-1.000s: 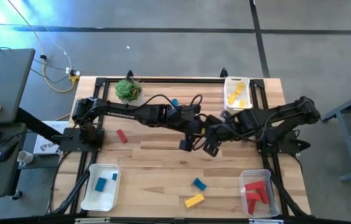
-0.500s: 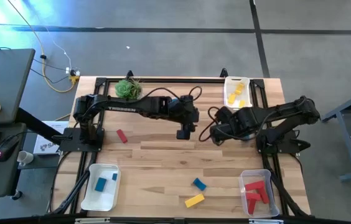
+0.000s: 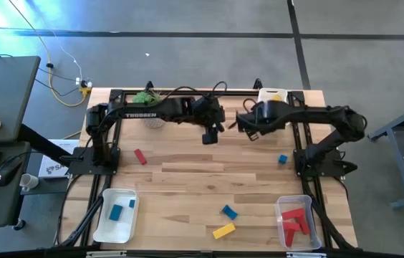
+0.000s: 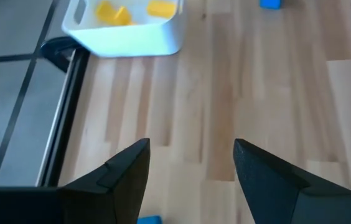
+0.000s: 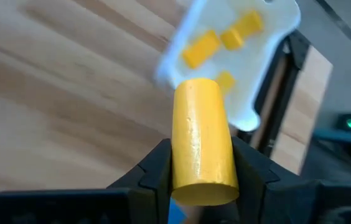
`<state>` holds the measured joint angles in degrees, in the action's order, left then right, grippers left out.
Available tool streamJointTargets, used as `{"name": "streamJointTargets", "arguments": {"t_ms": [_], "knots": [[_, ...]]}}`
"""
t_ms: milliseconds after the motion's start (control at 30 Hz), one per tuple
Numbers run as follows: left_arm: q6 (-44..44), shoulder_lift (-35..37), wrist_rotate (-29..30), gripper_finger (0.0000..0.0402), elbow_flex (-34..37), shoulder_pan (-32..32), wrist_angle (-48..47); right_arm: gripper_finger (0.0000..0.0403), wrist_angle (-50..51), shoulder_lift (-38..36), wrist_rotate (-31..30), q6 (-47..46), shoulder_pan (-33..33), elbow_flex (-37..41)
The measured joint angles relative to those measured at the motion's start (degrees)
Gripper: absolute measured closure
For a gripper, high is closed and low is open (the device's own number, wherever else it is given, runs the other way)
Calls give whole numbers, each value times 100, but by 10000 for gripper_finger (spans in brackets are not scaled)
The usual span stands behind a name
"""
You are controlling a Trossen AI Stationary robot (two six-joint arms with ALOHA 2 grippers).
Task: Sort & place blocks by color
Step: Put the yellow block into the top white bin, then put the blue block into the bottom white bin
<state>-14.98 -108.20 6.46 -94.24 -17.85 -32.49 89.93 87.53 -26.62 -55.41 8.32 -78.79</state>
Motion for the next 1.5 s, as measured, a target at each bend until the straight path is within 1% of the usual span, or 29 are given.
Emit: {"name": "streamJointTargets", "arguments": {"t_ms": [167, 367, 433, 600, 800, 867, 1000, 1200, 1267, 1400, 1500], "knots": [[2, 0, 0, 185, 0, -225, -121, 303, -117, 2, 73, 639, 916, 432], [6, 0, -2, 184, 0, -390, -118, 297, -819, 2, 99, 1468, 1819, 768], [98, 0, -3, 184, 0, -422, -118, 297, -1194, 2, 229, 1729, 2114, 850], [282, 0, -15, 184, 39, -465, -116, 295, -1951, 2, 782, 2371, 2778, 1038], [311, 0, -10, 185, 61, -469, -479, 293, -2414, 2, 1203, 2995, 3350, 1113], [458, 0, 16, 184, 63, -469, -580, 289, -2444, 9, 1216, 3137, 3480, 1113], [1134, 0, 50, 184, 63, -522, -652, 263, -2469, 21, 1145, 3397, 3670, 1116], [2328, 0, 66, 183, 66, -689, -724, 213, -2554, 23, 738, 3601, 3791, 1116], [2777, 0, 63, 183, 66, -774, -723, 201, -2624, 23, 712, 3648, 3828, 1116], [3680, -49, 50, 183, 66, -954, -719, 187, -2781, 23, 711, 3648, 3860, 1116], [4314, -115, -112, 183, 71, -1069, -733, 185, -2877, 23, 717, 3790, 3860, 1116]]}}
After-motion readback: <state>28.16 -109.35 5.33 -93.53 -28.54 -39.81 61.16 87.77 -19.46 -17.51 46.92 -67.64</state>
